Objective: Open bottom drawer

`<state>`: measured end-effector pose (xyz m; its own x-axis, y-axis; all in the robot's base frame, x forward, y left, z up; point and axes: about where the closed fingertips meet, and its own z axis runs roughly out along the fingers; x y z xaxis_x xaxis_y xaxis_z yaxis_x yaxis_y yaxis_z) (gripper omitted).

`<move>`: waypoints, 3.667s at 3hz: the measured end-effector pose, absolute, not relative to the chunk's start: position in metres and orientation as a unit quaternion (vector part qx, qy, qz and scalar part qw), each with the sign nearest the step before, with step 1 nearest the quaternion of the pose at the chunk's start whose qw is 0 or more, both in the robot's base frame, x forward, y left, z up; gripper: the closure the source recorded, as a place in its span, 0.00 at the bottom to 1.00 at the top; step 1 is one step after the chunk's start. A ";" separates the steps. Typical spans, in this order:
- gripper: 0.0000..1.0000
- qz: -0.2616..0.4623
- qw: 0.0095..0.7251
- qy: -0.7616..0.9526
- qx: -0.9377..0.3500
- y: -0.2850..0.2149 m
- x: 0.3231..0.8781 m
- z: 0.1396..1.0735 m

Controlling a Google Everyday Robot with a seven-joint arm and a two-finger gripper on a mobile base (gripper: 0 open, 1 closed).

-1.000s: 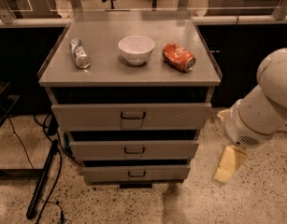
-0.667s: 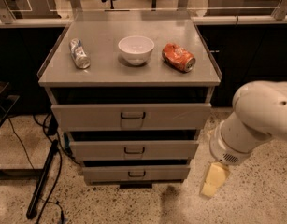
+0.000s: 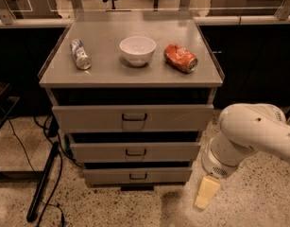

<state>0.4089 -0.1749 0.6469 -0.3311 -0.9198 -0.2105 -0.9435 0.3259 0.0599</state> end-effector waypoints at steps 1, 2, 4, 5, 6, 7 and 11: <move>0.00 0.098 0.059 0.813 -0.570 -0.165 0.396 0.607; 0.00 0.115 0.059 0.818 -0.561 -0.145 0.397 0.556; 0.00 0.134 0.060 0.822 -0.550 -0.127 0.405 0.513; 0.00 0.150 0.061 0.823 -0.545 -0.113 0.402 0.481; 0.00 0.159 0.075 0.826 -0.535 -0.099 0.420 0.440; 0.00 0.163 0.093 0.829 -0.526 -0.092 0.438 0.412; 0.00 0.165 0.101 0.850 -0.489 -0.089 0.454 0.342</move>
Offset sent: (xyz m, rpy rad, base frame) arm -0.0058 0.0574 -0.1566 0.0797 0.0780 -0.0506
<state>0.4539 -0.0886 0.3422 -0.5005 -0.7993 -0.3324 -0.8657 0.4665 0.1817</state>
